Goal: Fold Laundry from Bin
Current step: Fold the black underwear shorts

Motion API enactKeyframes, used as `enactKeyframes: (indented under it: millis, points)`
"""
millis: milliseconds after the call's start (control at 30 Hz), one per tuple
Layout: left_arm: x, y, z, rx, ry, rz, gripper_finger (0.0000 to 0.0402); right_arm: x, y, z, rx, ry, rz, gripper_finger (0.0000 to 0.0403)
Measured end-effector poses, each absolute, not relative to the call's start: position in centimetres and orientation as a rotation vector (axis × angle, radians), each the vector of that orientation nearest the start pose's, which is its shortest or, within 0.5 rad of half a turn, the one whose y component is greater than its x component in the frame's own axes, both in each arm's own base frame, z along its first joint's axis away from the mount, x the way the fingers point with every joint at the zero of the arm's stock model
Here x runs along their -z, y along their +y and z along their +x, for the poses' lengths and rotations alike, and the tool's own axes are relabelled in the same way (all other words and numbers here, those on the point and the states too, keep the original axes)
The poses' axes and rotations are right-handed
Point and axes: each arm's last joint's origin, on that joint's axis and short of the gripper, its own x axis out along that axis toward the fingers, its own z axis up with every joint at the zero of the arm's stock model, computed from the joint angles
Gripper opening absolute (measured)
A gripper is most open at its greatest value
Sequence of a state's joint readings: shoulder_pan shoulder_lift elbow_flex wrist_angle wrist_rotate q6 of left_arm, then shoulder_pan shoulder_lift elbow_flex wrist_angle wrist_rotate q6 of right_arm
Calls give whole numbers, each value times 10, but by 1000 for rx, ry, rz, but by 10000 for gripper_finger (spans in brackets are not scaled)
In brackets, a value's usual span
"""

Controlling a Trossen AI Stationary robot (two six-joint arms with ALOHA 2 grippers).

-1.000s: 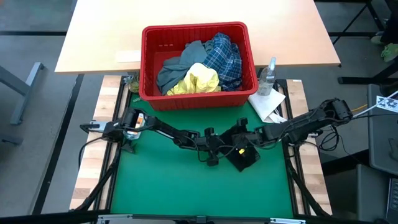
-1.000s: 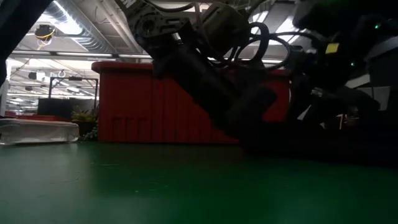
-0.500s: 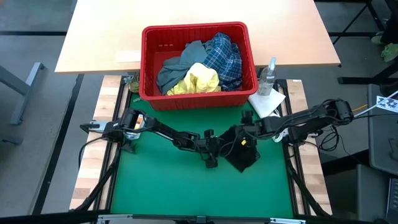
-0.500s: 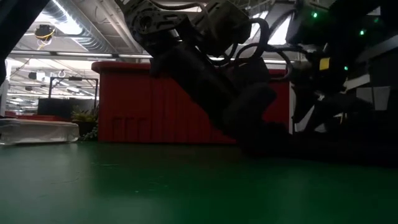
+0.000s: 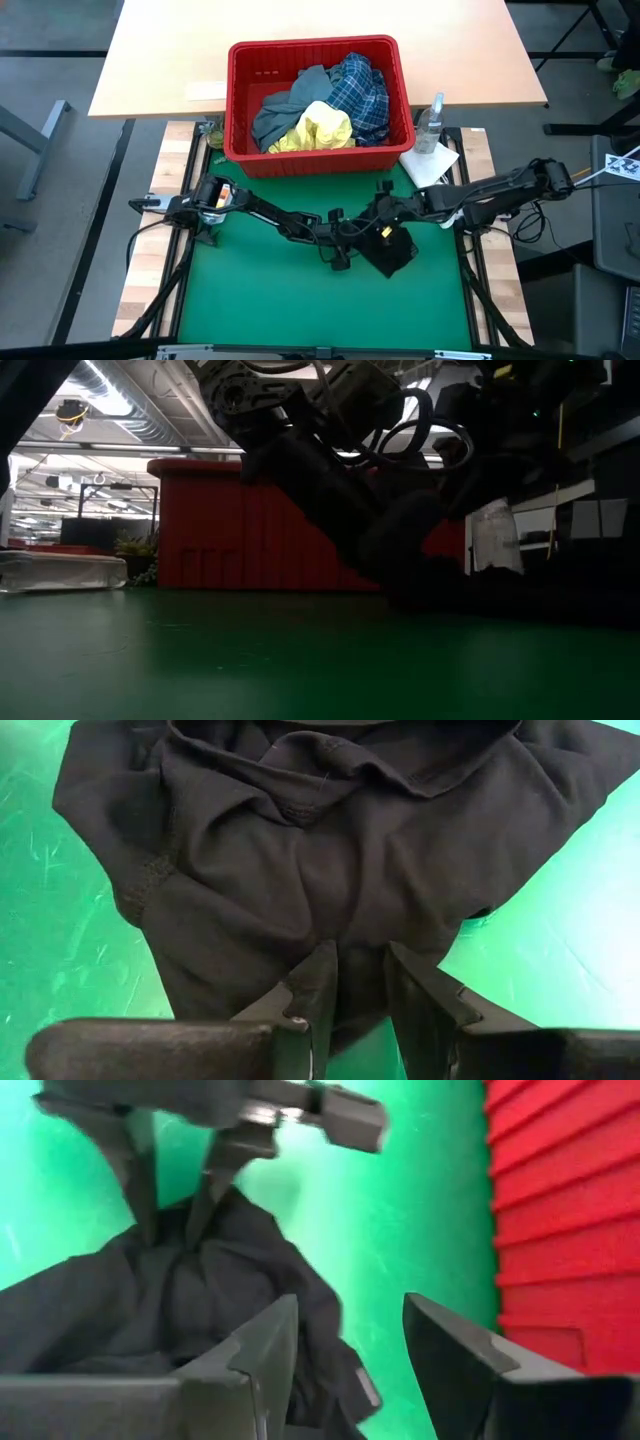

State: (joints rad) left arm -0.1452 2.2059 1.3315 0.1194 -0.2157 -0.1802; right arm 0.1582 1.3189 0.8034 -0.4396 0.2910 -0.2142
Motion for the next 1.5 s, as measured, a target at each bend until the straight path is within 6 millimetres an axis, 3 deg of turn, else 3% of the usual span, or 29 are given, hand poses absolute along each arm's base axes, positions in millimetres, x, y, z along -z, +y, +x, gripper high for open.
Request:
enactKeyframes:
  millis: [333,667,967,1200,1333,1500]
  points:
    - [-101,-59,446,-133,730,-38,85,-178,54,263,-3,1042,-503,182]
    - [-100,-62,446,-129,728,-34,85,-156,41,262,117,1209,-650,182]
    - [-100,-71,444,-111,729,-30,85,-163,22,257,293,1250,-726,182]
    - [-105,-74,444,-110,724,-47,85,-173,20,259,267,1300,-767,182]
    - [-113,-75,444,-86,716,-94,85,-194,31,264,213,1322,-775,182]
    - [-130,-80,443,-58,688,-129,85,-215,60,270,88,1243,-765,182]
